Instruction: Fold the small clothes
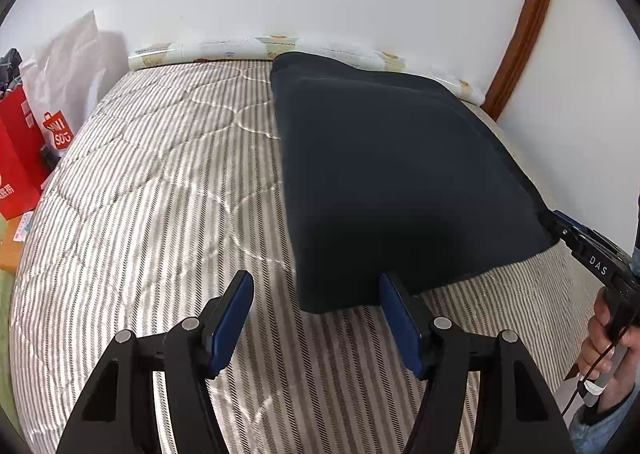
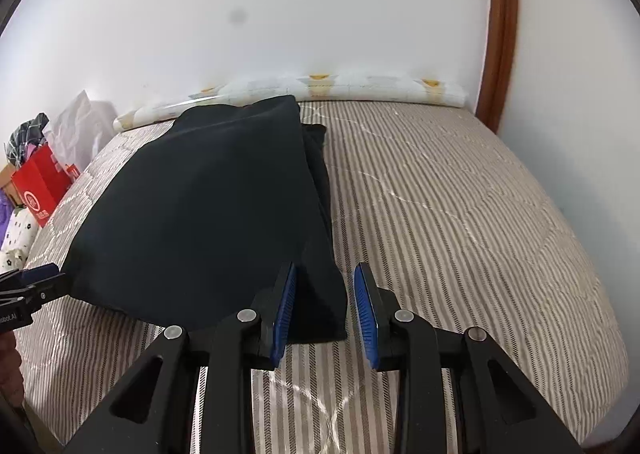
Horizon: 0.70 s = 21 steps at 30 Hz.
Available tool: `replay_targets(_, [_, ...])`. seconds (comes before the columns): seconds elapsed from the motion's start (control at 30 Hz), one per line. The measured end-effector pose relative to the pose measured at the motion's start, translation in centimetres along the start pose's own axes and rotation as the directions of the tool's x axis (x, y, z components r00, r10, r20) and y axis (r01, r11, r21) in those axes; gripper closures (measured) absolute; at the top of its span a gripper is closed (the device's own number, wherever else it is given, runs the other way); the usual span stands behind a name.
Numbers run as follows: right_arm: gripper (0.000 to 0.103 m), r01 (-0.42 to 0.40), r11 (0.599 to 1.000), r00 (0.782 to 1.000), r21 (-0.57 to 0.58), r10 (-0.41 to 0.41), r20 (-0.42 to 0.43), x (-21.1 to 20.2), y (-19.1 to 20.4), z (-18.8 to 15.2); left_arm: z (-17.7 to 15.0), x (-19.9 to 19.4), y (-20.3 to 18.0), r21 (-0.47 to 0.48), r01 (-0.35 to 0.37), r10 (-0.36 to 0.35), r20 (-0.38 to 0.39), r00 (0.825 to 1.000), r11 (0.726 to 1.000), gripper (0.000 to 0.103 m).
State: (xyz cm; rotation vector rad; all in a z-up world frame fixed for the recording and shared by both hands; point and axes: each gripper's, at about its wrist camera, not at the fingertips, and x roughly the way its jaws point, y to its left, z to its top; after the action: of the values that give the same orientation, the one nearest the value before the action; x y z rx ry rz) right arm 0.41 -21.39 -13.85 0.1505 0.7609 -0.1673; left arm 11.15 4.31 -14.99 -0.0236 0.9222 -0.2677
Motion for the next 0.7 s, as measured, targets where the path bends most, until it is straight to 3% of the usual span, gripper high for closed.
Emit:
replay_targets(0.33, [0.073, 0.051, 0.999, 0.998, -0.008, -0.052, -0.026, -0.7, 1.0, -0.5, -0.8, 0.0, -1.0, 0.023, -0.036, 0.036, -0.035, 0.999, 0.999, 0.040])
replay_targets(0.6, [0.072, 0.068, 0.998, 0.997, 0.009, -0.068, -0.047, -2.4, 1.5, 0.3, -0.2, -2.6, -2.3, 0.006, -0.020, 0.020, 0.013, 1.000, 1.000, 0.040])
replay_targets(0.7, [0.061, 0.071, 0.997, 0.997, 0.006, -0.071, -0.017, -4.7, 2.2, 0.7, -0.1, -3.8, -2.7, 0.003, -0.034, 0.034, 0.029, 0.999, 0.999, 0.040])
